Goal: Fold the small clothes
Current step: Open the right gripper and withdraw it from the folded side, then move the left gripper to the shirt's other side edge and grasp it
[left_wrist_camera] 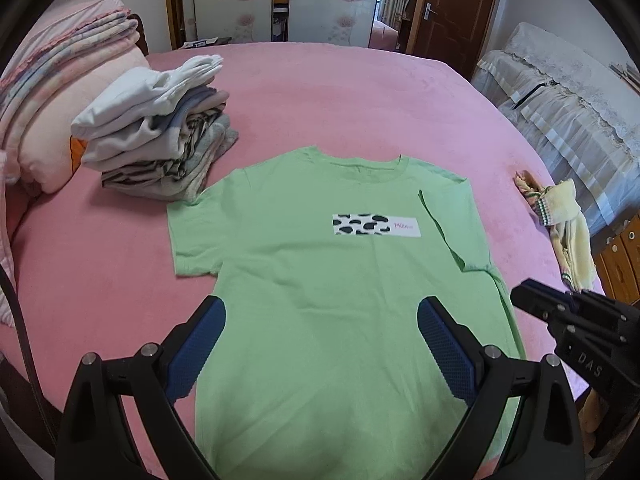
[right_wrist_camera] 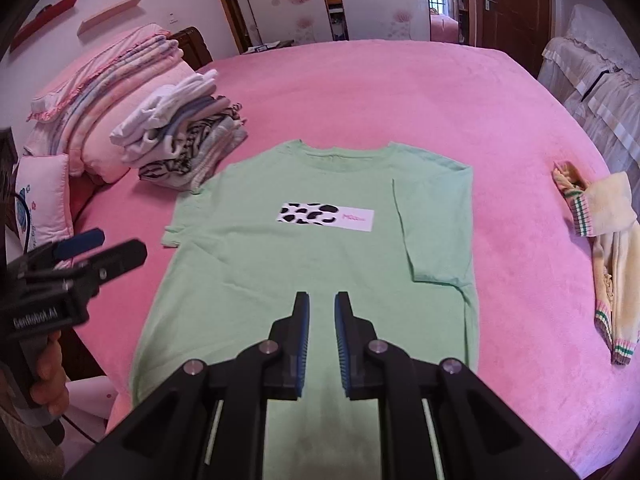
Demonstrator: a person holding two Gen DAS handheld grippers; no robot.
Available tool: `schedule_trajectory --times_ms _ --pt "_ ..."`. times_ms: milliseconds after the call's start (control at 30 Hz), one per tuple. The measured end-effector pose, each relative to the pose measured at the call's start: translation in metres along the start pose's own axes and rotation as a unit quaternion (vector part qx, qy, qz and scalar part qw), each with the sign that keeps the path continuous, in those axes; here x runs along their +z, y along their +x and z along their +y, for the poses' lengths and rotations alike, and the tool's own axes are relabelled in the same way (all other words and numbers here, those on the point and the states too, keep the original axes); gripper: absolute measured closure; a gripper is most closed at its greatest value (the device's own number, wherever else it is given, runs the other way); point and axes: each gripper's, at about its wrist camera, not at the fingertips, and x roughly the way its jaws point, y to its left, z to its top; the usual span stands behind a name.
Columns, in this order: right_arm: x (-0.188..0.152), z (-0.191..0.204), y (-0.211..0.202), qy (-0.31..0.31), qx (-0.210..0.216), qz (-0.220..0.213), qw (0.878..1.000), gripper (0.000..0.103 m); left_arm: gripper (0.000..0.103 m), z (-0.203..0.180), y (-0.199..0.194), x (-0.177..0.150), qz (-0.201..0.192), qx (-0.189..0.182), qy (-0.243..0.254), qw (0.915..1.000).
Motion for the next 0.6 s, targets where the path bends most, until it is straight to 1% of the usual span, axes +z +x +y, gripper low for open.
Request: schedule_trajectory --times_ms 67,167,233,300,433,600 --pt "-0.001 0.01 -0.005 -0.002 0.004 -0.003 1.0 0.09 0.007 0.006 -0.008 -0.008 0.006 0.001 0.001 1.0" --pt "-0.004 0.027 -0.012 -0.011 0.005 -0.008 1.0 0.089 0.007 0.011 -0.015 -0.018 -0.002 0.015 0.009 0.9999" --pt "-0.005 0.035 -0.015 -0.018 0.001 -0.011 1.0 0.083 0.007 0.016 -0.023 -0.024 -0.009 0.027 0.012 0.9995" --pt "-0.006 0.044 -0.019 -0.023 0.0 -0.016 1.0 0.072 0.007 0.023 -0.03 -0.031 -0.013 0.034 0.01 0.9993" --pt "-0.009 0.061 -0.025 -0.03 -0.004 -0.023 0.999 0.071 0.006 0.037 -0.042 -0.04 -0.021 0.037 0.003 0.9991" --pt "-0.014 0.079 -0.026 -0.037 -0.005 -0.019 0.999 0.071 0.007 0.066 -0.06 -0.048 -0.04 0.042 -0.016 0.9982"
